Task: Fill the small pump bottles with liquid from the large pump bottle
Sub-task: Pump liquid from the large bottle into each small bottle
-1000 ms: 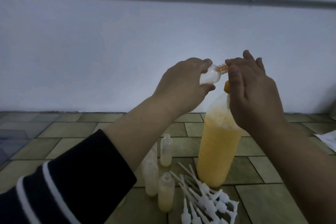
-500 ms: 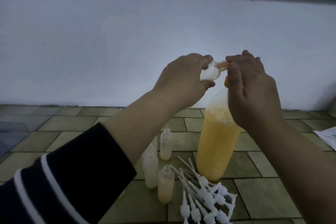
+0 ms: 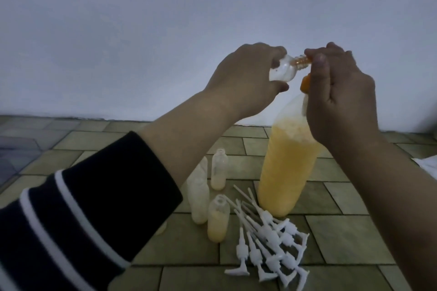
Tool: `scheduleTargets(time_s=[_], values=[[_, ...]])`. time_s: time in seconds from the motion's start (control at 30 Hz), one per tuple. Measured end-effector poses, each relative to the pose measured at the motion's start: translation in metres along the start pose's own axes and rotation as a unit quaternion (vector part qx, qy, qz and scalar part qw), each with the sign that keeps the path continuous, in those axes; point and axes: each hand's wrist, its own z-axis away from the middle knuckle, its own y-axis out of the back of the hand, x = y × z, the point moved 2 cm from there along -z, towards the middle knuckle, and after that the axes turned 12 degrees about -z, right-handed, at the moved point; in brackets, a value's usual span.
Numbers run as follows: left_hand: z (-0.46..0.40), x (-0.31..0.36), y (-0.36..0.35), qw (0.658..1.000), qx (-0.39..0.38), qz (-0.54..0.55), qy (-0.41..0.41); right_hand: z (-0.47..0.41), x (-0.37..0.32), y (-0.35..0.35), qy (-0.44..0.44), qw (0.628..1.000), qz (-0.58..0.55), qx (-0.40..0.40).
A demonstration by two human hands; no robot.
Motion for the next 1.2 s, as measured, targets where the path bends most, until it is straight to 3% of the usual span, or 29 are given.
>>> scheduleTargets(time_s=[0.13,0.33,0.53,0.87,1.2], values=[[-0.004,0.003,0.005,1.000,0.018,0.002,-0.004,-0.008,-0.004,0.009,-0.005,1.000,0.002,-0.003],[-0.001,0.008,-0.001,1.000,0.014,0.001,-0.014,0.004,0.005,0.002,0.003,0.999,-0.002,0.053],[0.001,0.003,0.000,1.000,-0.007,0.002,-0.001,0.002,0.001,0.000,-0.011,1.000,0.008,-0.005],[0.002,0.009,-0.001,1.000,0.010,0.022,0.000,0.002,0.004,0.001,-0.014,0.999,0.043,0.018],[0.004,0.010,0.004,1.000,-0.001,0.008,-0.008,0.000,-0.005,0.011,-0.011,0.998,0.059,-0.018]])
